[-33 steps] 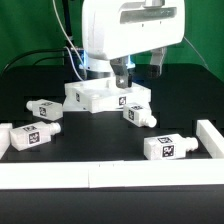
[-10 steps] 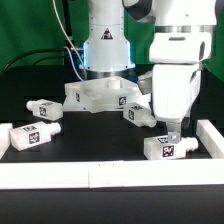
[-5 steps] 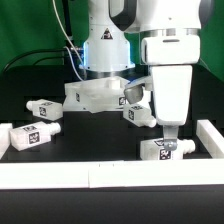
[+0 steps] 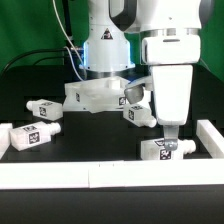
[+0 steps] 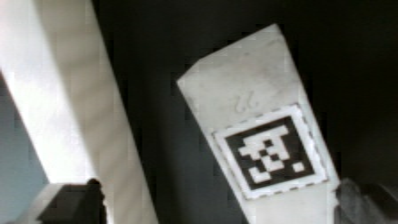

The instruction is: Assemble one leg

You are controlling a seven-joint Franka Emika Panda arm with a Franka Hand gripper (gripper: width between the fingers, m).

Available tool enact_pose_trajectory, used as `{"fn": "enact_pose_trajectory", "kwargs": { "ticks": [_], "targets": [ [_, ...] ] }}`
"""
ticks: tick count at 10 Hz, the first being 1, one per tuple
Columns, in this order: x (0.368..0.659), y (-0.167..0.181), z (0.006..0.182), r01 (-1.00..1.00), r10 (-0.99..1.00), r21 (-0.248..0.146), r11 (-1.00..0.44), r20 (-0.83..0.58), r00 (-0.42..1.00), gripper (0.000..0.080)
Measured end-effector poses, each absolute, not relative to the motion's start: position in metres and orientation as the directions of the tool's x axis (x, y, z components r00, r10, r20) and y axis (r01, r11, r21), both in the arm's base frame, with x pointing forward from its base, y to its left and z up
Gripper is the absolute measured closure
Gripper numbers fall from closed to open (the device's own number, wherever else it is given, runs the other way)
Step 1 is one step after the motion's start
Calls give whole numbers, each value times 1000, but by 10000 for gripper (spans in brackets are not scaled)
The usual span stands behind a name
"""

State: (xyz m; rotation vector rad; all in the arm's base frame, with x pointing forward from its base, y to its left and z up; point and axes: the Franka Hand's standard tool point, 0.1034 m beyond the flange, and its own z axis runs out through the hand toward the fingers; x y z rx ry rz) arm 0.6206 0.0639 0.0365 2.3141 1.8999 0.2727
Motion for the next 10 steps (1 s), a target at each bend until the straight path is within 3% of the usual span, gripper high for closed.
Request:
{"fn": "enact_pose_trajectory", "kwargs": {
  "ticks": [2,4,10],
  "targets": [
    [615,75,37,949,966,180,-260,43,256,150],
    [610,89,37,934,941,117,-337,-3,339,150],
    [597,88,25,937,941,96,-336,-11,338,150]
  ]
}}
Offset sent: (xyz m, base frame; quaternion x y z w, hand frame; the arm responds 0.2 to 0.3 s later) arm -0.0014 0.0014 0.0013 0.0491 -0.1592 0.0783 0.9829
